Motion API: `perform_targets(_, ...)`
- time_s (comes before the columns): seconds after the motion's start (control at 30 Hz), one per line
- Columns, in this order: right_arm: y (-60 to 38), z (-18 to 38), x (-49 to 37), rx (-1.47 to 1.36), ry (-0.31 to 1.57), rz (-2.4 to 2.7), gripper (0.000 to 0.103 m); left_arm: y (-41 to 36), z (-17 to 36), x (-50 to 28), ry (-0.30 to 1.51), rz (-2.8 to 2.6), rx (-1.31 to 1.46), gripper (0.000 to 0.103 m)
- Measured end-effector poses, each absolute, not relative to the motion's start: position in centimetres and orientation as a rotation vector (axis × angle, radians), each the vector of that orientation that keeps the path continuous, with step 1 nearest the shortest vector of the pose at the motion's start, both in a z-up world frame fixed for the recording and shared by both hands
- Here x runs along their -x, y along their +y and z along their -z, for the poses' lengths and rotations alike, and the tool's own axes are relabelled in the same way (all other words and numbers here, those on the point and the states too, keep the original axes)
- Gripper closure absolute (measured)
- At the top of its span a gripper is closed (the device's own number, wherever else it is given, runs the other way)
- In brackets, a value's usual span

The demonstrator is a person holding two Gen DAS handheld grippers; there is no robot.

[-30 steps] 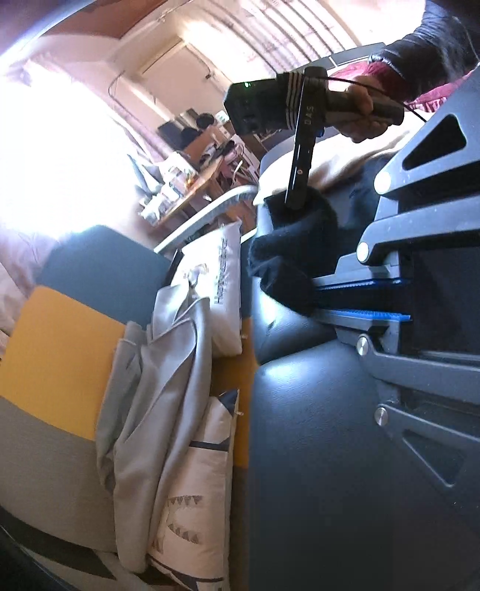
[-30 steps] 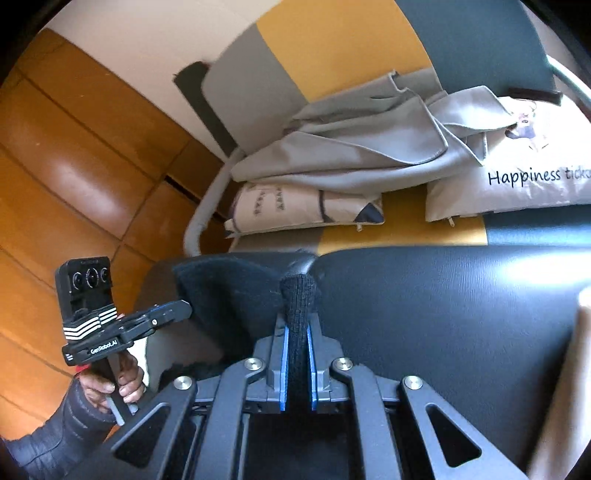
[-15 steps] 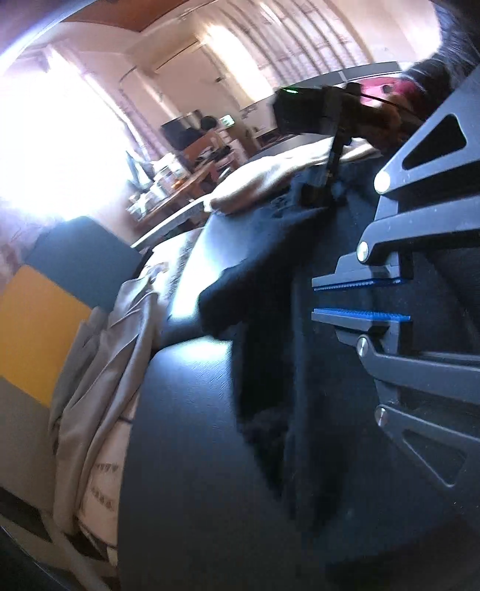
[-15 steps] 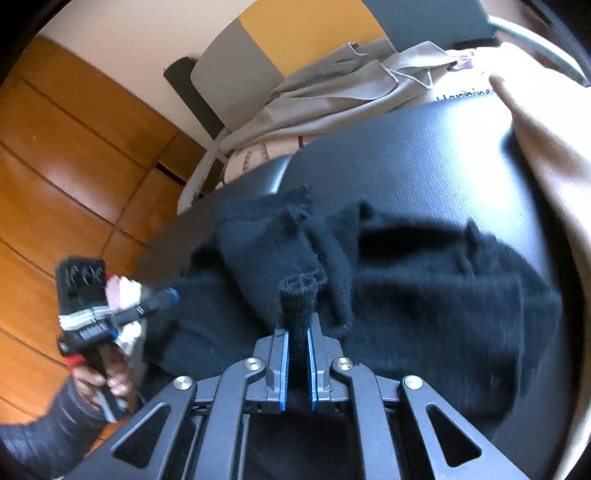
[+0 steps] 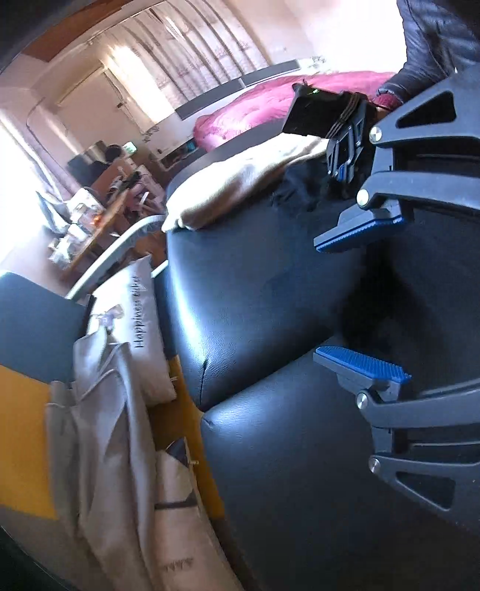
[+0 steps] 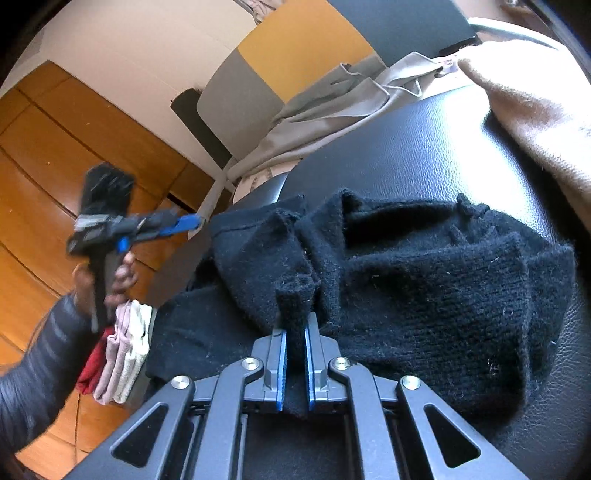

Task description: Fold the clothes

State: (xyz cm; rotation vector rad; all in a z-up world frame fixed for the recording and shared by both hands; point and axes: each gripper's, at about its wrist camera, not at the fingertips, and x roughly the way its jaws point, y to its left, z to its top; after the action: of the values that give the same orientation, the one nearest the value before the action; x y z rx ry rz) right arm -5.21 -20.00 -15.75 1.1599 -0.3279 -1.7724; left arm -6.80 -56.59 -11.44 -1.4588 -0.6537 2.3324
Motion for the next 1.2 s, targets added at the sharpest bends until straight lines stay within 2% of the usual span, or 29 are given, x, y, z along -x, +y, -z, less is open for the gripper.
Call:
perform_targets(0.33, -19.7, 15.8, 5.2, -1.145, -0.366, 1.746, 0.094, -52.6, 16.6, 13.4, -0.428, -1.925, 1.622, 0.05)
perform_targets(0.43, -19.5, 15.8, 5.2, -1.142, -0.373, 1.74, 0.093, -53.7, 15.4, 12.9, -0.509, -2.01, 1.528, 0.074)
perform_targets(0.47, -19.5, 15.7, 5.1, -1.142, -0.374, 1.739, 0.093, -53.8, 14.8, 12.4, -0.491, -2.069, 1.492, 0.086)
perform_targets(0.5, -19.4, 15.7, 5.1, -1.141, -0.374, 1.738, 0.093, -53.7, 14.3, 11.7, -0.482, -2.116, 1.453, 0.092)
perform_targets(0.67, -19.5, 15.6, 5.0, -1.14, -0.373, 1.747, 0.093, -52.0, 10.8, 5.2, -0.475, -2.298, 1.195, 0.098)
perform_targets(0.8, -19.5, 15.5, 4.7, -1.138, -0.363, 1.759, 0.093, -48.3, 9.2, -1.3, -0.424, -2.362, 1.09, 0.098)
perform_targets(0.9, -19.6, 15.5, 4.6, -1.136, -0.36, 1.767, 0.093, -47.0, 9.4, -4.2, -0.405, -2.434, 1.139, 0.095)
perform_targets(0.93, -19.5, 15.5, 4.6, -1.138, -0.364, 1.767, 0.093, -47.6, 9.3, -4.5, -0.433, -2.469, 1.161, 0.091)
perform_targets(0.97, -19.5, 15.5, 4.6, -1.138, -0.367, 1.768, 0.093, -48.4, 9.0, -4.4, -0.47, -2.486, 1.184, 0.075)
perform_targets(1.03, -19.5, 15.5, 4.6, -1.138, -0.364, 1.774, 0.093, -50.1, 8.4, -3.7, -0.538, -2.484, 1.225, 0.07)
perform_targets(1.1, -19.5, 15.5, 4.5, -1.137, -0.362, 1.778, 0.093, -51.5, 8.0, -2.2, -0.575, -2.424, 1.26, 0.058)
perform_targets(1.2, -19.5, 15.5, 4.6, -1.137, -0.372, 1.774, 0.093, -51.9, 8.2, 1.2, -0.453, -2.379, 1.372, 0.051)
